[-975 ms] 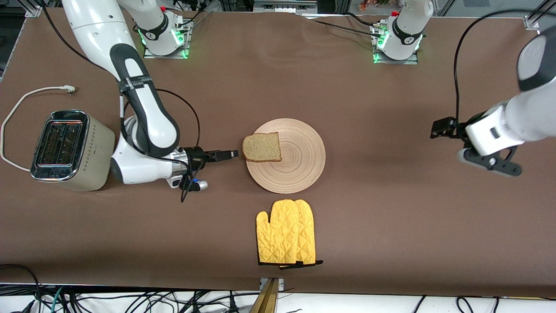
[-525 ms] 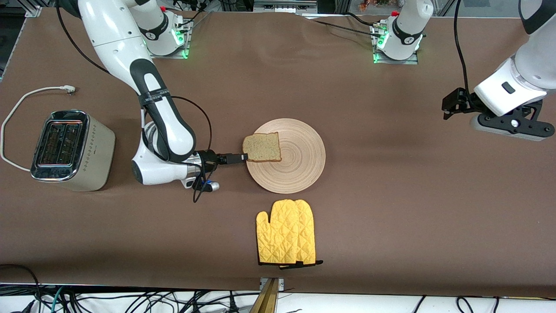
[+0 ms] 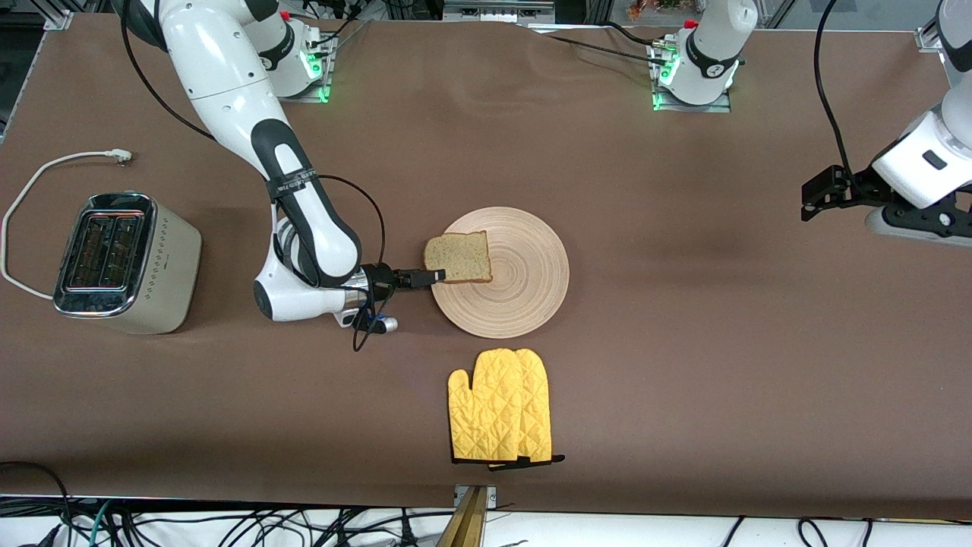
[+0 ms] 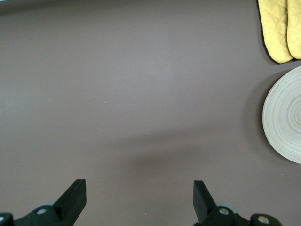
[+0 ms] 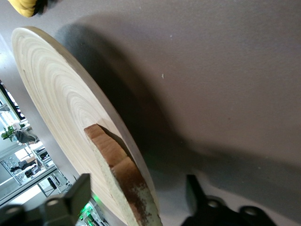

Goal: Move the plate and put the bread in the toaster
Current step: 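Close the right gripper on the bread slice's edge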

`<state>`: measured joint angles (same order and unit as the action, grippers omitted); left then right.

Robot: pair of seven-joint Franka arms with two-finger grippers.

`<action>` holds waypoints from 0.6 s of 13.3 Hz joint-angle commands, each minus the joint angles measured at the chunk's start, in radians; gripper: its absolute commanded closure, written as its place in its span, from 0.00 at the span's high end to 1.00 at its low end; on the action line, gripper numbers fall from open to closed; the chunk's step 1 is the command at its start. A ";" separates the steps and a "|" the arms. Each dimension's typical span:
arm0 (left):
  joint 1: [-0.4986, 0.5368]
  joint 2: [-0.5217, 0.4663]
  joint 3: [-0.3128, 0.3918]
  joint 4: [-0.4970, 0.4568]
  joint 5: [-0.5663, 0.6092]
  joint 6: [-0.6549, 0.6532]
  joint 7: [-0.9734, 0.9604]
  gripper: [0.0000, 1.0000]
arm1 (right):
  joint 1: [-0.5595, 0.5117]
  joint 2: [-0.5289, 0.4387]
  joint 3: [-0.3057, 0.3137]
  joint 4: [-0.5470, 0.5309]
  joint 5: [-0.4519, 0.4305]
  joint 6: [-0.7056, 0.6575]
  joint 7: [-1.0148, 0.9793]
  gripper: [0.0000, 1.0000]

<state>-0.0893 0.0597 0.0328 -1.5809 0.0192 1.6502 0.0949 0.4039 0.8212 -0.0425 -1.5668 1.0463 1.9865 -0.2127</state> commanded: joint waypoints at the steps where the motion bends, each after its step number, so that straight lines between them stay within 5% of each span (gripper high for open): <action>1: -0.009 -0.006 -0.001 0.002 -0.019 0.006 0.012 1.00 | 0.001 -0.008 -0.007 0.013 0.020 -0.011 -0.014 0.65; 8: -0.010 -0.009 -0.016 0.005 -0.018 0.003 0.012 1.00 | -0.002 -0.030 -0.039 -0.010 -0.008 -0.117 -0.011 0.65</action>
<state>-0.0941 0.0579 0.0142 -1.5797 0.0192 1.6507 0.0949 0.4017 0.8090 -0.0803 -1.5475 1.0445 1.8826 -0.2127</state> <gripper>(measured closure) 0.000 0.348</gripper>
